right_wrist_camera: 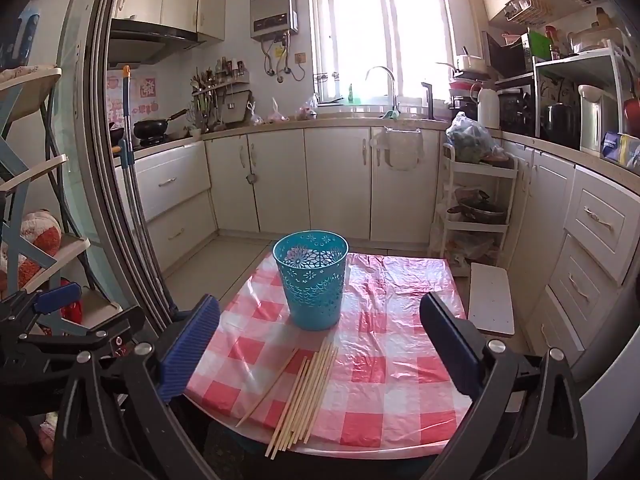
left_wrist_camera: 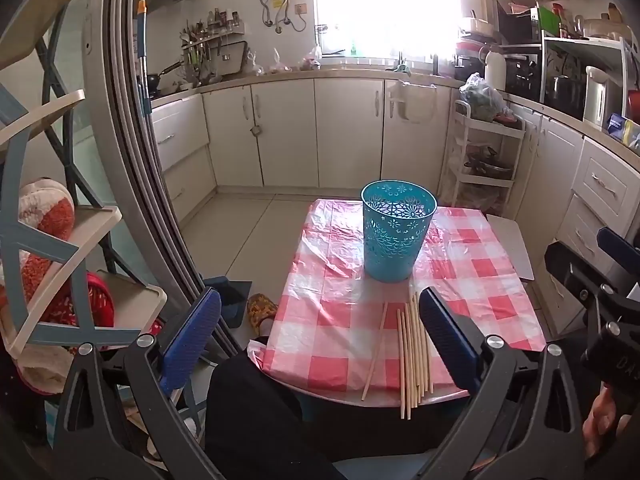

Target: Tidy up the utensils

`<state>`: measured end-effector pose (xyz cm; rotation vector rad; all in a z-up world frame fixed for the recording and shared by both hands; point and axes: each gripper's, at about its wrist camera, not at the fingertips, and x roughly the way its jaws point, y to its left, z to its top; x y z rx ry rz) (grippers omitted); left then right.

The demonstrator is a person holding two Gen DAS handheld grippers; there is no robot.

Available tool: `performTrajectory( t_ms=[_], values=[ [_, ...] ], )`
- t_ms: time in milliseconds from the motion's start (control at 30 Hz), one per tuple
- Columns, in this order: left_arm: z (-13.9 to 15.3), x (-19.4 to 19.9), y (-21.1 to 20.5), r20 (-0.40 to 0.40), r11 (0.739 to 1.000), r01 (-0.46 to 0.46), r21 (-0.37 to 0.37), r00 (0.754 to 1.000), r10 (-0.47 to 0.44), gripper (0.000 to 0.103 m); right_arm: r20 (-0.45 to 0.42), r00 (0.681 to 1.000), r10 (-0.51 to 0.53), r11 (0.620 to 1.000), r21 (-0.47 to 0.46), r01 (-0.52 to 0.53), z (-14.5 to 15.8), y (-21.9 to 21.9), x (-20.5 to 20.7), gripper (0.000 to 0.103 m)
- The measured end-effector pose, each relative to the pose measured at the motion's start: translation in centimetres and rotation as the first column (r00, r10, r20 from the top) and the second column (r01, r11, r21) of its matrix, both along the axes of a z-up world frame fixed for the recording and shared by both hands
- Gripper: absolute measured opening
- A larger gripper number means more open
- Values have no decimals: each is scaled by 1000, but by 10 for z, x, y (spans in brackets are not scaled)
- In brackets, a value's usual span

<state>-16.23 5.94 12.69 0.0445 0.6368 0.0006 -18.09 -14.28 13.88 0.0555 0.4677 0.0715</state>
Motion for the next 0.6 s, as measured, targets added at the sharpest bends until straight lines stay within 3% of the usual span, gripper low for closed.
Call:
performTrajectory(
  t_ms=[600],
  values=[
    [-1,-1,-1,2,1000,0,-2,1000,0,95,15,1000,14,1000,5,-14,5,0,-5,96]
  ],
)
